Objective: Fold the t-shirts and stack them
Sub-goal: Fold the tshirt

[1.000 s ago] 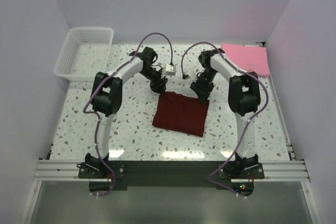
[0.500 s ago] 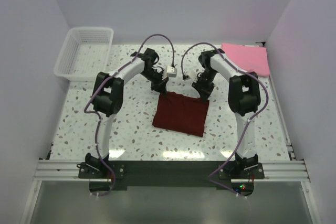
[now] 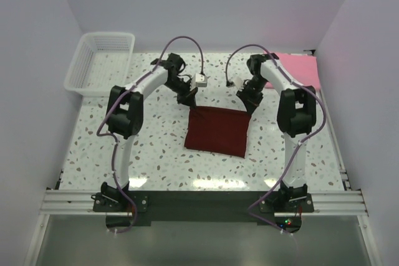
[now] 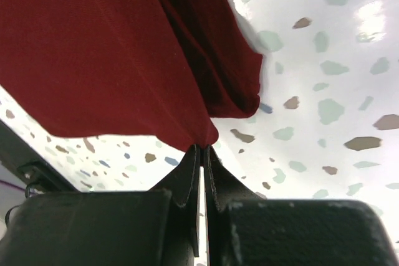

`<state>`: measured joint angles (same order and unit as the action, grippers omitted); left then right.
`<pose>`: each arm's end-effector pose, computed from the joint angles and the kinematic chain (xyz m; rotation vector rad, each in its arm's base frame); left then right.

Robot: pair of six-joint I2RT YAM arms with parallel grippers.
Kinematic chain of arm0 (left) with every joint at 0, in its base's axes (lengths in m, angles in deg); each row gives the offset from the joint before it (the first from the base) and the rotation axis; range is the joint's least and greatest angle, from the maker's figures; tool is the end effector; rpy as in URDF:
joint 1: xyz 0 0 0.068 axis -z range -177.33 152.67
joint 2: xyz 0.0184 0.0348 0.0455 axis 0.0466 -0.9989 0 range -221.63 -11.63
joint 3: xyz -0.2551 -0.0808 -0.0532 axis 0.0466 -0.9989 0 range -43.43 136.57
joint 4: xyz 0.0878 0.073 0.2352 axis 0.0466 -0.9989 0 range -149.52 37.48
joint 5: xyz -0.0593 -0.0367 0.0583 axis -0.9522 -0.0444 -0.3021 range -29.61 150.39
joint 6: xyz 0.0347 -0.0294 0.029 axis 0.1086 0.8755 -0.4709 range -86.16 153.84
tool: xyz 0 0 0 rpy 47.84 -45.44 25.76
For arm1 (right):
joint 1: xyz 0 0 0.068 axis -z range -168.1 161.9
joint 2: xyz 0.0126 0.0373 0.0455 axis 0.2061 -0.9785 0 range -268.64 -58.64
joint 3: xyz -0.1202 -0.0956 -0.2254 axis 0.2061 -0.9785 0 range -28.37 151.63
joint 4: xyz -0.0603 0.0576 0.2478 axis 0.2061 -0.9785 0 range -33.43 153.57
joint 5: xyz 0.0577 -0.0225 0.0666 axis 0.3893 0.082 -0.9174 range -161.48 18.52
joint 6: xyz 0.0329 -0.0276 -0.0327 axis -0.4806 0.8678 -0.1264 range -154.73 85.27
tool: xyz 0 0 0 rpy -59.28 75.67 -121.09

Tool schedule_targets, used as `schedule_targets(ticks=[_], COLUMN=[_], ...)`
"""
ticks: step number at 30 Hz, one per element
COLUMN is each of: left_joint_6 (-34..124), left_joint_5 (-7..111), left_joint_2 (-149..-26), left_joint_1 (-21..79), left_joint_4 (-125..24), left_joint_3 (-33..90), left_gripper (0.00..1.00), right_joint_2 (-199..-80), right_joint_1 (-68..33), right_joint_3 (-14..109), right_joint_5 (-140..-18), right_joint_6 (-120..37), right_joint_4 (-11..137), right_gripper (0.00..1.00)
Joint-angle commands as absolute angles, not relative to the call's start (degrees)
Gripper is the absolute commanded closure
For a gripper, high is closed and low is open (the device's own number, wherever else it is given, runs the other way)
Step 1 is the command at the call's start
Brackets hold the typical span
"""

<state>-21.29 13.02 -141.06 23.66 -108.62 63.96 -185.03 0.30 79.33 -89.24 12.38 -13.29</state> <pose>0.4177 -0.1883 0.1851 1.6542 1.9251 -0.9860 0.4067 0.0945 0.1968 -1.4980 2.7110 0.5067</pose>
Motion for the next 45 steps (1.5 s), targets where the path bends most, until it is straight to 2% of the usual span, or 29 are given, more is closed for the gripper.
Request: schedule_targets(ticks=[1,5,21,34,37,38,39,40,42,43,45], left_joint_6=[-19.1,-19.6,-22.6,-17.0,-13.8,-11.4,-9.6,-7.9,-2.7,-1.1,3.3], left_joint_5=[13.7,13.6,17.1,18.3,19.1,19.3,19.9,20.3,20.1,18.6,17.9], left_joint_2=[-138.5,-138.8,-132.7,-144.3,-145.2,-145.3,-145.1,-145.1,-143.7,-143.0,-139.4], left_joint_1=[22.4,22.4,22.1,16.0,15.9,15.5,15.2,14.8,13.1,12.5,11.7], left_joint_4=[-106.4,-107.4,-105.2,-97.4,-93.5,-92.3,-89.2,-87.9,-84.9,-84.3,-83.4], left_joint_3=[66.5,67.6,63.0,67.0,66.8,66.5,66.3,66.3,66.3,66.2,64.9], left_gripper=[1.0,1.0,1.0,1.0,0.94,0.89,0.85,0.76,0.7,0.62,0.47], right_joint_2=[-186.9,-189.7,-188.7,-193.6,-194.6,-194.3,-194.3,-194.0,-191.9,-190.8,-187.0], right_joint_1=[0.9,0.9,0.9,0.8,0.9,0.9,0.9,0.9,1.2,1.5,2.5], right_joint_3=[83.4,87.6,94.6,95.4,97.0,97.4,97.6,97.7,97.9,97.7,96.6], right_joint_5=[-85.9,-86.9,-90.5,-88.4,-87.4,-87.2,-87.1,-86.8,-86.5,-86.9,-89.1], right_joint_6=[10.4,8.9,8.3,0.6,-3.6,-5.0,-6.2,-8.3,-10.2,-12.1,-13.7], right_joint_4=[-14.8,-15.4,-19.7,-10.7,-7.3,-5.2,-4.5,-4.0,-2.6,-2.0,-1.2], right_gripper=[1.0,1.0,1.0,1.0,0.96,0.94,0.69,0.63,0.55,0.39,0.29])
